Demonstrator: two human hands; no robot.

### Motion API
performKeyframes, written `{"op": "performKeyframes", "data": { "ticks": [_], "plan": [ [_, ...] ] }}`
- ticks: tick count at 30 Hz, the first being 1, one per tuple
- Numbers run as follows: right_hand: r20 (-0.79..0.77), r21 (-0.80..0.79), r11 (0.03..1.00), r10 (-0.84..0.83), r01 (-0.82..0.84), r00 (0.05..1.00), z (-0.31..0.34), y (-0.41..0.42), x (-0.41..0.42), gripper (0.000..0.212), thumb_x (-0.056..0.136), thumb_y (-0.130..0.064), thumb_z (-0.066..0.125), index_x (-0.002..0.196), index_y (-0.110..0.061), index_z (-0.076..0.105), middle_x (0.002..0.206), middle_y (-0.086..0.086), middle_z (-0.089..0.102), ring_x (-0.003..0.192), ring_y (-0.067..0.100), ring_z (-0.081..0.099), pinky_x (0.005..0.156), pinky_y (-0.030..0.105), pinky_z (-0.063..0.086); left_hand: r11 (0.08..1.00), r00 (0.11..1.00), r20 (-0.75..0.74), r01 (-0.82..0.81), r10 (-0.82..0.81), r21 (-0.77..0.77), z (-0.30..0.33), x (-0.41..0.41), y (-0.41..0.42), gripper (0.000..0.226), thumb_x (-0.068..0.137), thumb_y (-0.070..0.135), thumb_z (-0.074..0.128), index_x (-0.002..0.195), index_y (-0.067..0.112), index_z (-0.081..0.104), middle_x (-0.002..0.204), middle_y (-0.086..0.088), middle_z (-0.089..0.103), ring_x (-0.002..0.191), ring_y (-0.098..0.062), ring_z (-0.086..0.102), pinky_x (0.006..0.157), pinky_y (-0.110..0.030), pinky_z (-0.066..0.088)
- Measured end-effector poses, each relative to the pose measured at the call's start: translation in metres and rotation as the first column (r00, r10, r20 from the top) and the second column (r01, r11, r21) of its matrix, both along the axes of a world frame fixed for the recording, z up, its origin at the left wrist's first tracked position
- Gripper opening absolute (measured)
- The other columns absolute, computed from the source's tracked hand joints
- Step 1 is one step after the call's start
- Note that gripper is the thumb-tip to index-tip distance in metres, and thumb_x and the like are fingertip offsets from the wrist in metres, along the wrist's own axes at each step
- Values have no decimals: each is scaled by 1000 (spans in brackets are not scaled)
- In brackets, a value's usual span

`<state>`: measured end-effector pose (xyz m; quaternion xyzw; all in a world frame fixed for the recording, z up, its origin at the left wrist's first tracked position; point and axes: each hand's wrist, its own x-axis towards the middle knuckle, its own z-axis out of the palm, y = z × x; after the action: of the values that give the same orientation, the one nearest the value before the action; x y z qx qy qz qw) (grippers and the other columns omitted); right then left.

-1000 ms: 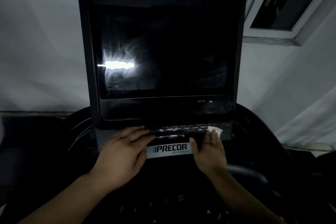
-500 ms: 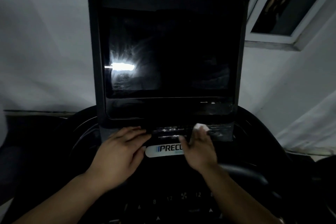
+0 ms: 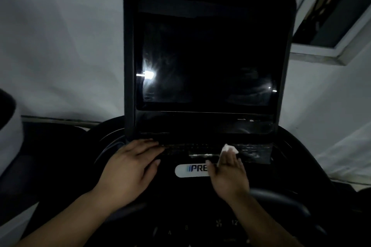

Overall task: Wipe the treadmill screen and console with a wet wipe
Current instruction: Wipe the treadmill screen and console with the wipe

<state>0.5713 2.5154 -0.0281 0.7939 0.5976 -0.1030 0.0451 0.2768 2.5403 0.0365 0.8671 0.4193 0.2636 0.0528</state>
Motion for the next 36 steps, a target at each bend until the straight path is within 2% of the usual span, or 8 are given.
{"op": "performKeyframes", "data": {
  "ticks": [3, 8, 14, 17, 22, 26, 32, 36],
  "plan": [
    [-45, -26, 995, 93, -94, 995, 6, 5, -61, 125, 79, -75, -27, 150, -2, 45, 161, 28, 32, 154, 38, 21, 127, 47, 14, 1000, 1000, 6, 8, -8, -1, 1, 1, 2, 39, 98, 40, 52, 125, 22, 72, 127, 5, 70, 122, -17, 61, 100, -36, 52],
    [-108, 75, 977, 205, -198, 973, -2, 2, -109, 80, 89, -64, 42, 117, 5, 73, 129, 25, 68, 122, 36, 65, 107, 47, 50, 999, 999, -11, 33, -32, 11, 5, 2, 7, 40, 98, 41, 52, 126, 21, 72, 128, 4, 69, 123, -17, 61, 103, -36, 49],
    [65, 142, 989, 43, -52, 997, -6, -18, 26, 95, 99, -67, 8, 142, 2, 56, 150, 16, 55, 143, 26, 48, 123, 36, 27, 999, 999, 4, 36, -36, -6, 3, 8, 9, 42, 100, 44, 50, 126, 20, 72, 127, 4, 70, 122, -17, 62, 103, -36, 49],
    [41, 200, 975, -108, 98, 993, -2, -22, 79, 87, 100, -66, 16, 153, -2, 41, 158, 17, 43, 149, 30, 36, 124, 40, 23, 999, 999, -3, 32, -32, -39, -1, 9, 9, 44, 100, 47, 49, 129, 22, 70, 129, 6, 69, 123, -16, 61, 102, -37, 50],
    [7, 82, 964, -256, 254, 967, -28, 1, 114, 120, 77, -80, -26, 159, -15, 31, 166, 15, 31, 155, 30, 17, 126, 43, 14, 998, 999, -26, 37, -38, -46, -5, 14, 10, 45, 100, 48, 48, 129, 22, 70, 129, 6, 69, 122, -16, 61, 101, -37, 51],
    [-135, 144, 960, -220, 239, 966, -30, -4, 99, 105, 88, -83, 6, 161, -10, 25, 168, 13, 24, 158, 24, 11, 128, 37, 11, 996, 997, -42, 67, -70, -58, -6, 26, 14, 46, 101, 51, 45, 131, 24, 68, 131, 7, 68, 122, -15, 61, 100, -36, 51],
    [-271, 221, 973, -6, 68, 963, -8, 4, 33, 115, 84, -85, 0, 160, -1, 18, 169, 17, 17, 158, 25, 6, 123, 26, -4, 998, 997, -57, 49, -51, -30, -8, 27, 21, 40, 100, 41, 47, 126, 23, 72, 129, 6, 69, 120, -17, 62, 101, -34, 50],
    [-154, 305, 938, 220, -165, 963, -11, 1, -29, 86, 97, -67, 29, 144, 0, 53, 156, 20, 46, 147, 33, 41, 122, 33, 26, 999, 990, -136, 35, -40, -35, -11, 24, 21, 40, 98, 40, 48, 127, 26, 71, 131, 6, 68, 121, -18, 61, 100, -36, 51]
  ]
}}
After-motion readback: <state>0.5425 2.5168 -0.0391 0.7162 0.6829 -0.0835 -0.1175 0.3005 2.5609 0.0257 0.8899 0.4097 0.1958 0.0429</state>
